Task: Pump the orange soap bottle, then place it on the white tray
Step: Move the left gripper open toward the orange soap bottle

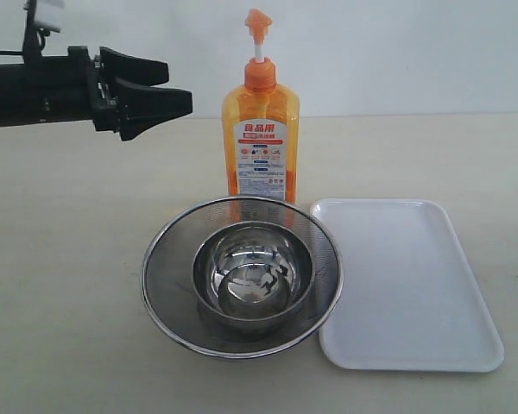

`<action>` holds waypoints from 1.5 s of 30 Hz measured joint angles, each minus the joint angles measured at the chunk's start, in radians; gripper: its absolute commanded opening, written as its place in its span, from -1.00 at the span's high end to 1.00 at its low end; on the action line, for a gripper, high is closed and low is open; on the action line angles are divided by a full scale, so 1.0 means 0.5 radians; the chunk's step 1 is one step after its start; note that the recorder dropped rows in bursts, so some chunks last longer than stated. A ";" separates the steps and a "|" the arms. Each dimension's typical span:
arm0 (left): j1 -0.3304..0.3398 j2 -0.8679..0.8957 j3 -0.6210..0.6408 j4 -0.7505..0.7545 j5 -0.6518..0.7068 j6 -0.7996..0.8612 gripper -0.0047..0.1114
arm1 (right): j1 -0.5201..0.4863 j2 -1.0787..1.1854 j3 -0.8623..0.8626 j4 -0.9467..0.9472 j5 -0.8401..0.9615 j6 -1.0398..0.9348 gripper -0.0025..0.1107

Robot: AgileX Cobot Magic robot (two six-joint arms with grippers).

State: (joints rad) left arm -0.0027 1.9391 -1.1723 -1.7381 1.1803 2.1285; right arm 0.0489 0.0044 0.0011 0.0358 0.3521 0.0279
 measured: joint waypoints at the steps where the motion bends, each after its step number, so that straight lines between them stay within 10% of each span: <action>1: -0.011 0.022 -0.033 0.000 0.000 0.000 -0.90 | 0.000 0.000 0.000 0.000 0.000 0.000 0.93; 9: -0.038 0.206 -0.244 0.048 -0.005 0.000 -0.41 | 0.000 0.000 0.000 0.000 0.000 0.000 0.93; 45: -0.306 0.270 -0.322 0.204 -0.434 0.000 -0.47 | 0.000 0.000 0.000 0.000 0.000 0.004 0.93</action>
State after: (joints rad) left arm -0.1557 2.0741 -1.3335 -1.6363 0.9634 2.1285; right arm 0.0489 0.0044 0.0011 0.0358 0.3521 0.0301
